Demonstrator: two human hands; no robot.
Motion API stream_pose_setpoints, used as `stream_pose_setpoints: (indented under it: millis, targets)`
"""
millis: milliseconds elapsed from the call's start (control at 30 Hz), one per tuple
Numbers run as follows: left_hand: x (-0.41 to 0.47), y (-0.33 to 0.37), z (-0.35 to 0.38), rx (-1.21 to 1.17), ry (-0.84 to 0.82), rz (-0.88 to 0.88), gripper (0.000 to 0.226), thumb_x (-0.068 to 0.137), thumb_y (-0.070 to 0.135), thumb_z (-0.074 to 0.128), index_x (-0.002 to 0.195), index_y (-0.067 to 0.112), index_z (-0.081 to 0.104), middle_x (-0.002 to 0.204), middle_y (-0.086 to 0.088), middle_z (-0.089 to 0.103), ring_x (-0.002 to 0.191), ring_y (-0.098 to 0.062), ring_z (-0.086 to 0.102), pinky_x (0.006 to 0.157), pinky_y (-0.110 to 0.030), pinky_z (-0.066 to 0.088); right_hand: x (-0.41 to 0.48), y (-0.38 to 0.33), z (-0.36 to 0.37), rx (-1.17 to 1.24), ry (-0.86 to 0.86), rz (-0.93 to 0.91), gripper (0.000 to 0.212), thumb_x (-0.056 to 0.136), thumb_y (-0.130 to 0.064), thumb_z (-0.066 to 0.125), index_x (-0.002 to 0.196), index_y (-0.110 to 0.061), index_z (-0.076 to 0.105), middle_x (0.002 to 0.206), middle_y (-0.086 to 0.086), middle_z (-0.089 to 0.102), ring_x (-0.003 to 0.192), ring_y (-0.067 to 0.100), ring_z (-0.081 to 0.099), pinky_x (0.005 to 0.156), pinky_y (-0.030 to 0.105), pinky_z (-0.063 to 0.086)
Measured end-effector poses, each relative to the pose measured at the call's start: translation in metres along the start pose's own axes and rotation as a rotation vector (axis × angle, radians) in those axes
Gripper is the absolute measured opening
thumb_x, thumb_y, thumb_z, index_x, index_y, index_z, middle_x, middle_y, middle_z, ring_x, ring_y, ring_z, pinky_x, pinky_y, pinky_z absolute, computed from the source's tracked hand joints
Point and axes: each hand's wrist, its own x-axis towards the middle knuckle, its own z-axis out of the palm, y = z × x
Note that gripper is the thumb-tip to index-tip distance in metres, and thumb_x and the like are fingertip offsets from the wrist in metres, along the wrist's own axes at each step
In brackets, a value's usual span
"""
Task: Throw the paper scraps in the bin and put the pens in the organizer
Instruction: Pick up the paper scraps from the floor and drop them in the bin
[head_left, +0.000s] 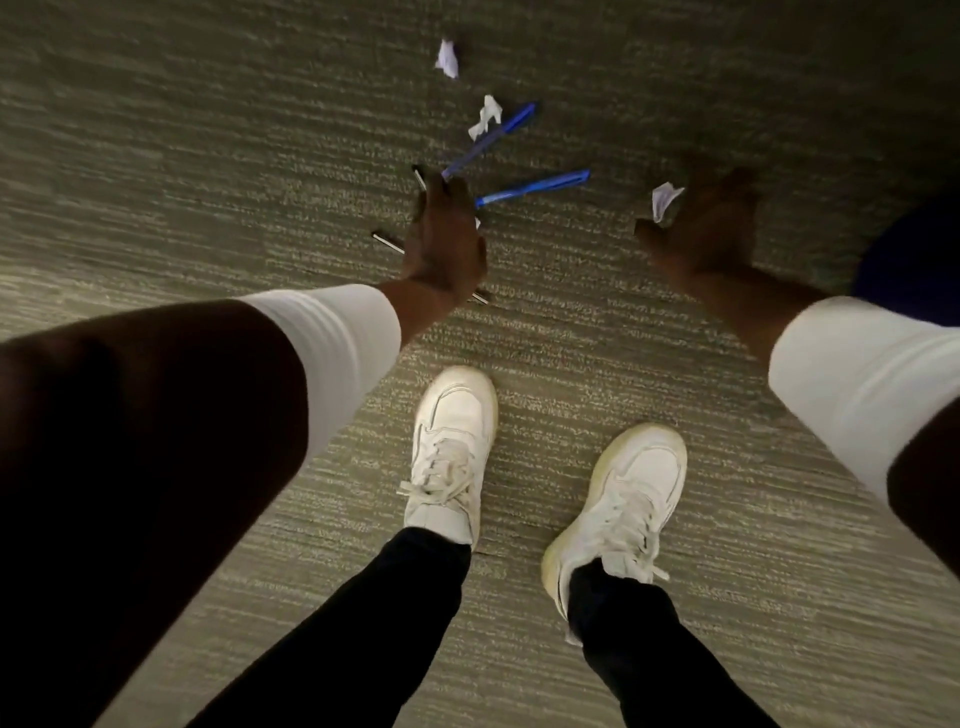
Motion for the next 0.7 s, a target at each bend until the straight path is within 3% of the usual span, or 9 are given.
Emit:
stream_pose_setpoints:
  millis: [133,233,300,433,500,600,700]
  targets:
    - [0.009,-0.007,0.018,-0.040,0.043,0.009,0.036,0.087,-0.002,0.061,0.121,0.008,0.058,0.158,-0.038,0.027,0.138,-0.051,0.046,0.112,-0.049,0.047,0.019,-0.007,0.012,-0.203,-0.021,-0.104,0.063,0.098,-0.052,0.054,0.144,-0.008,0.052,0.148,0.035,0.049,0.142,0.055,0.038,0.123,0.057,0.026]
    - [0.011,-0.010,0.018,-0.054,0.096,0.042,0.032,0.087,-0.009,0.052,0.114,0.004,0.061,0.141,-0.031,0.046,0.119,-0.050,0.057,0.096,-0.055,0.054,0.016,-0.014,0.012,-0.330,0.030,-0.086,0.050,0.106,-0.036,0.043,0.144,-0.004,0.051,0.147,0.037,0.046,0.138,0.055,0.041,0.119,0.055,0.034]
    - [0.010,-0.012,0.016,-0.049,0.131,0.093,0.025,0.088,-0.008,0.054,0.109,0.002,0.065,0.128,-0.028,0.055,0.105,-0.048,0.062,0.087,-0.055,0.055,0.014,-0.015,0.012,-0.294,0.075,-0.066,0.044,0.110,-0.019,0.042,0.146,0.005,0.048,0.149,0.037,0.042,0.137,0.052,0.043,0.115,0.051,0.040]
    - [0.005,-0.015,0.007,-0.117,0.135,0.115,0.020,0.085,-0.006,0.059,0.100,0.003,0.069,0.117,-0.022,0.062,0.095,-0.044,0.066,0.082,-0.050,0.056,0.012,-0.010,0.012,-0.190,0.141,-0.057,0.045,0.110,-0.018,0.044,0.147,0.007,0.045,0.147,0.031,0.048,0.130,0.047,0.052,0.106,0.046,0.045]
    - [0.004,-0.014,0.003,-0.156,0.147,0.105,0.018,0.082,-0.006,0.062,0.095,0.004,0.070,0.112,-0.020,0.065,0.091,-0.042,0.068,0.079,-0.048,0.057,0.012,0.000,0.017,-0.181,0.124,-0.103,0.035,0.108,-0.013,0.046,0.135,0.007,0.059,0.140,0.032,0.053,0.126,0.048,0.054,0.103,0.047,0.050]
    - [-0.003,-0.010,-0.003,-0.164,0.130,0.114,0.013,0.082,-0.001,0.067,0.091,0.007,0.071,0.106,-0.017,0.067,0.089,-0.040,0.069,0.077,-0.048,0.057,0.003,0.004,0.010,-0.031,0.094,-0.011,0.029,0.103,-0.008,0.050,0.122,0.008,0.066,0.131,0.030,0.062,0.125,0.045,0.058,0.103,0.042,0.047]
    - [-0.014,0.002,-0.013,-0.173,0.095,0.127,0.014,0.081,0.000,0.069,0.090,0.011,0.069,0.102,-0.014,0.067,0.087,-0.037,0.070,0.080,-0.048,0.058,-0.017,0.005,0.000,0.156,0.110,0.102,0.015,0.090,-0.010,0.061,0.096,-0.005,0.074,0.108,0.021,0.075,0.105,0.038,0.071,0.089,0.035,0.052]
